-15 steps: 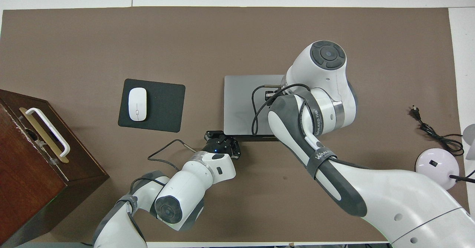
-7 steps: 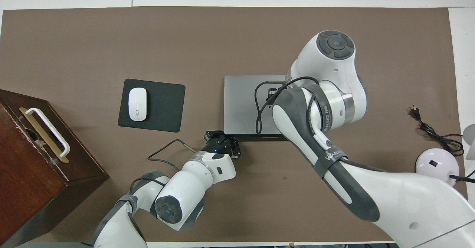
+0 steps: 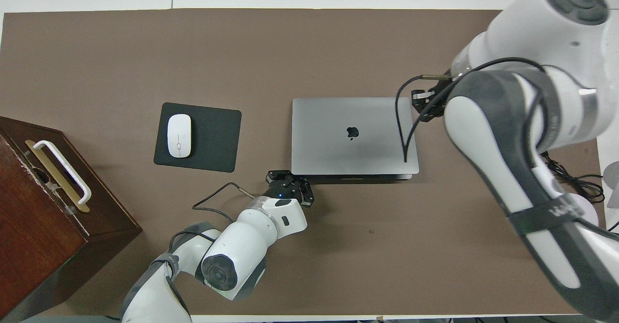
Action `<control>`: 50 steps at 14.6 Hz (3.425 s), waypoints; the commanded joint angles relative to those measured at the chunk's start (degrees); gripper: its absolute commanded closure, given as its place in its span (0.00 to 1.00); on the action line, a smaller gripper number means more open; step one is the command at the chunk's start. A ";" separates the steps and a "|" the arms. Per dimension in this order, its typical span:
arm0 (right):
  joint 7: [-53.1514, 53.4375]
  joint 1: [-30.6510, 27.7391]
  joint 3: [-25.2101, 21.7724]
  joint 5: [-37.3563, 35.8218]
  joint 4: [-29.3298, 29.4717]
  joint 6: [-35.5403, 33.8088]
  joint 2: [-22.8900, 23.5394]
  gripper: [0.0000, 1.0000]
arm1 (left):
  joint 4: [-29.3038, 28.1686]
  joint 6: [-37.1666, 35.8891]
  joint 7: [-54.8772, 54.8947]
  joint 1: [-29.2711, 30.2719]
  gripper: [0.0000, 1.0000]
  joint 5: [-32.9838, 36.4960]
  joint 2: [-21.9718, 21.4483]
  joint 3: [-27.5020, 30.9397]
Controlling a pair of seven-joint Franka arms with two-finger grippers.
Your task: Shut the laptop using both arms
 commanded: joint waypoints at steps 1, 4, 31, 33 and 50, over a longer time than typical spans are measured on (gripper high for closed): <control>-5.29 -4.38 0.80 -5.54 1.06 -2.96 -4.33 1.00 | 0.37 -5.44 -0.76 2.02 1.00 -0.84 0.33 0.48; -12.14 -9.73 0.62 -7.59 1.14 -4.28 -8.03 1.00 | 0.37 -12.20 -2.00 2.81 1.00 -0.93 -4.16 0.48; -16.11 -16.08 1.06 -8.91 -9.05 -1.56 -17.79 0.00 | 27.34 -88.85 -6.04 27.75 0.00 5.92 -26.23 1.01; -16.12 -15.99 1.06 -8.91 -9.05 -1.56 -17.79 0.00 | 31.38 -91.57 -5.78 31.27 0.00 7.24 -25.00 0.92; -16.03 -15.20 1.06 -8.91 -9.05 -1.47 -17.79 0.00 | 47.84 -103.45 -5.69 40.52 0.00 8.13 -16.30 1.01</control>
